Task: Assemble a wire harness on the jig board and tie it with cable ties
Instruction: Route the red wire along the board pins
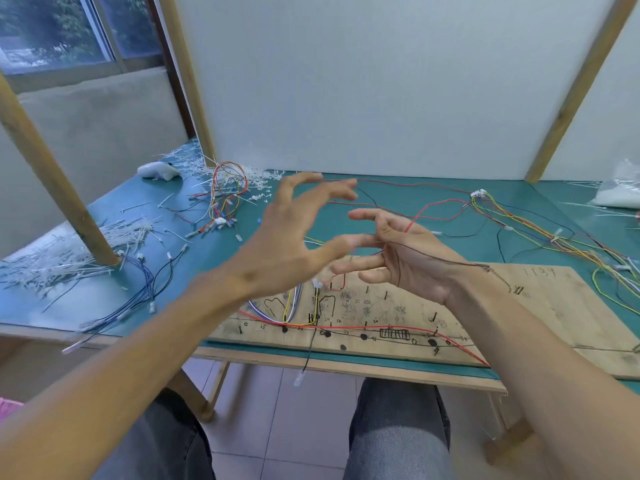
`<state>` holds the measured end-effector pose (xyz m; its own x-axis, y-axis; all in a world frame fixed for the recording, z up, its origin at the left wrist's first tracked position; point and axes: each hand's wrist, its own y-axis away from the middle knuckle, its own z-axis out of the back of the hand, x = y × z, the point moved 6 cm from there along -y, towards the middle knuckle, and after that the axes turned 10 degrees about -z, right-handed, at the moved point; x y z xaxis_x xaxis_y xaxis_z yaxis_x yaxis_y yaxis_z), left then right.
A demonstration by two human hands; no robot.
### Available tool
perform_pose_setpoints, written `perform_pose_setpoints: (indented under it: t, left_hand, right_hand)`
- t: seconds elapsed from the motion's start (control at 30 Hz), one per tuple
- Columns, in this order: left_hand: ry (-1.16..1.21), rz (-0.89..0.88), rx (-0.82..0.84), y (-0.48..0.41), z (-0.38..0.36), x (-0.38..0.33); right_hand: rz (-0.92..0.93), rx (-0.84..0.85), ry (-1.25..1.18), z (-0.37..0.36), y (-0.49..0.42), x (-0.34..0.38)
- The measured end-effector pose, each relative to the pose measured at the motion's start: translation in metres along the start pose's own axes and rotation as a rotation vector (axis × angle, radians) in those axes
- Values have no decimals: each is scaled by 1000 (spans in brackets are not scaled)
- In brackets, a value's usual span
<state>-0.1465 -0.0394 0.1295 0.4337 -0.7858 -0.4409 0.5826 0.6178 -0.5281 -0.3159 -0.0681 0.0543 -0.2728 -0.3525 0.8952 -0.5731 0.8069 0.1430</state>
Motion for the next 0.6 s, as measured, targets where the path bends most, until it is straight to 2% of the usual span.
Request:
perform_pose_setpoints:
  t: [0.17, 0.33, 0.47, 0.6]
  left_hand:
    - [-155, -12, 53, -10, -31, -22]
    - [-235, 43, -214, 7, -19, -11]
    - [-143, 52, -288, 17, -7, -8]
    - [-21, -64, -351, 34, 7, -17]
  right_hand:
    - [128, -42, 14, -17, -6, 5]
    - [192, -68, 89, -24, -3, 10]
    - [215, -131, 112, -20, -3, 12]
    - [208, -191, 47, -15, -8, 5]
